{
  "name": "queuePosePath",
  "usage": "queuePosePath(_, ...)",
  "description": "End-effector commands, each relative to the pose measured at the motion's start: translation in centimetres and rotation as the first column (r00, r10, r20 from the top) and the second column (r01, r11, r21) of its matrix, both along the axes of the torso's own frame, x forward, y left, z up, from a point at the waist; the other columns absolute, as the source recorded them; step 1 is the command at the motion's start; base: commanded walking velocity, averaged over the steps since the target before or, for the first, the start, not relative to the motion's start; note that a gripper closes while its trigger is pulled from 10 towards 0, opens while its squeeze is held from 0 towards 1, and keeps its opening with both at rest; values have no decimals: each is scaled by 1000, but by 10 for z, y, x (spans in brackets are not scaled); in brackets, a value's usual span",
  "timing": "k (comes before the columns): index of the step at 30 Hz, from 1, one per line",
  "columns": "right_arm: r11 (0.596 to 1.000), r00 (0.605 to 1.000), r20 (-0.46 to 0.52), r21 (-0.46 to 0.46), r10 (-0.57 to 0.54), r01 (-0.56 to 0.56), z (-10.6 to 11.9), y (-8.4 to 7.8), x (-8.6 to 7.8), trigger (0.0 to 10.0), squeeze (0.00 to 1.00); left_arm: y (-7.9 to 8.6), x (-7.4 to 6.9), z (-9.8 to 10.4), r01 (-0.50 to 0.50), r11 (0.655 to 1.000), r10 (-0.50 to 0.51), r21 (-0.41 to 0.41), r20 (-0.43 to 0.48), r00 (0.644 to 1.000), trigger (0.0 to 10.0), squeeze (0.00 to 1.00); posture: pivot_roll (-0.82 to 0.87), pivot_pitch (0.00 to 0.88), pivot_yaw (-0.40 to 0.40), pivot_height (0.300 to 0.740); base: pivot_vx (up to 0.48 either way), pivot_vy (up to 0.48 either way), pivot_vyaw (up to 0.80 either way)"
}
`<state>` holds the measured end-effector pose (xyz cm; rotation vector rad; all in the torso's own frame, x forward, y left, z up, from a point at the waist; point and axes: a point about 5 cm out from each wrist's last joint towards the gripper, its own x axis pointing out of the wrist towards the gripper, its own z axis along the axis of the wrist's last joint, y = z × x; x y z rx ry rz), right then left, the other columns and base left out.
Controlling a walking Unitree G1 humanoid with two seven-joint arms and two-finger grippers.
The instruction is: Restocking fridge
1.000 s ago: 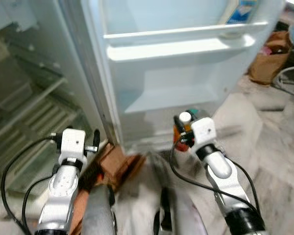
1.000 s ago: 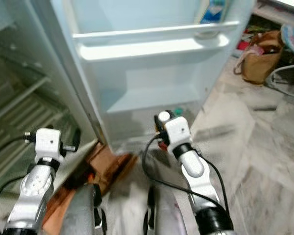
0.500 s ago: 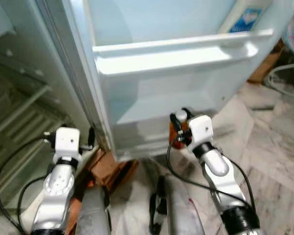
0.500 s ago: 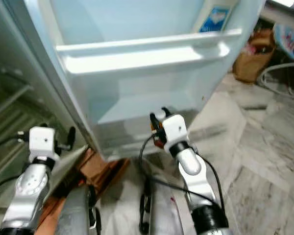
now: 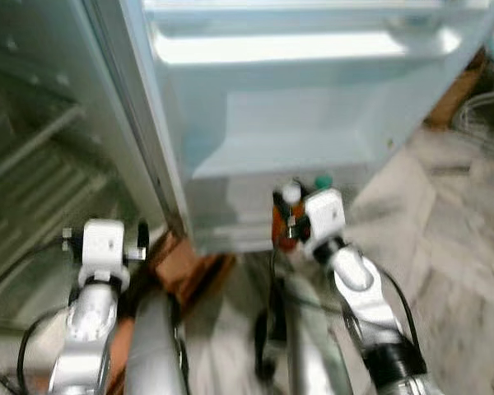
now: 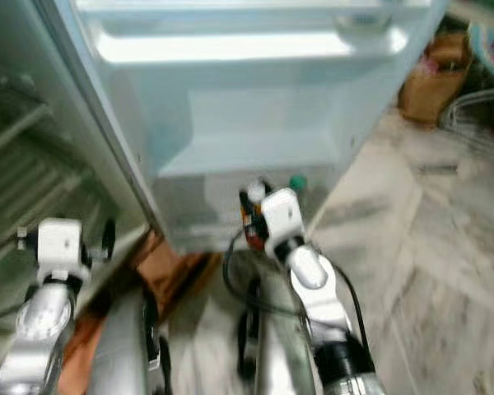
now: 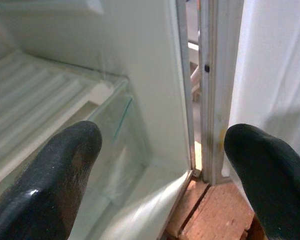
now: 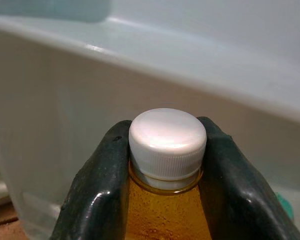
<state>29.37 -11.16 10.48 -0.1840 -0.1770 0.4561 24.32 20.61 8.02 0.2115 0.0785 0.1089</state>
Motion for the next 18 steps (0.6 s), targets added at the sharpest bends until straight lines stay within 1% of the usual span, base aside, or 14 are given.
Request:
queuePosePath(1,1000,998,59,-26,18,-17,7,-2,3,10000,0,5,-5,3,-42,999,42,9,3,999,10000,0,91,238,-59,552,0,0,0)
queuePosePath(4,998,994,101,-55,35,-30,13,0,7,10000,0,9,-10,5,-58,998,58,8,1,998,10000,0,98,248,-65,552,0,0,0)
queuePosePath(7,995,988,143,-83,59,-47,20,2,13,10000,0,12,-14,9,-67,998,67,10,-1,998,10000,0,115,276,-69,552,0,0,0)
queuePosePath(8,992,983,171,-118,74,-55,23,3,19,10000,0,14,-19,9,-67,998,67,19,-11,998,10000,0,123,287,-70,552,0,0,0)
queuePosePath(9,990,980,181,-129,79,-56,25,4,21,10000,0,15,-20,10,-66,998,67,24,-14,998,10000,0,135,300,-72,552,0,0,0)
queuePosePath(13,987,976,200,-148,85,-56,33,4,35,10000,0,21,-33,16,-74,996,75,46,-24,997,10000,0,170,339,-73,552,0,0,0)
queuePosePath(14,985,974,207,-165,90,-56,35,5,41,10000,0,23,-38,18,-82,995,84,57,-30,996,10000,0,187,350,-73,552,0,0,0)
queuePosePath(16,982,972,214,-179,96,-58,38,8,45,10000,0,25,-43,20,-90,994,92,62,-32,995,10000,0,202,359,-72,552,0,0,0)
queuePosePath(18,976,963,244,-209,111,-59,44,15,51,10000,0,28,-49,25,-102,992,104,75,-32,994,10000,0,229,379,-71,552,0,0,0)
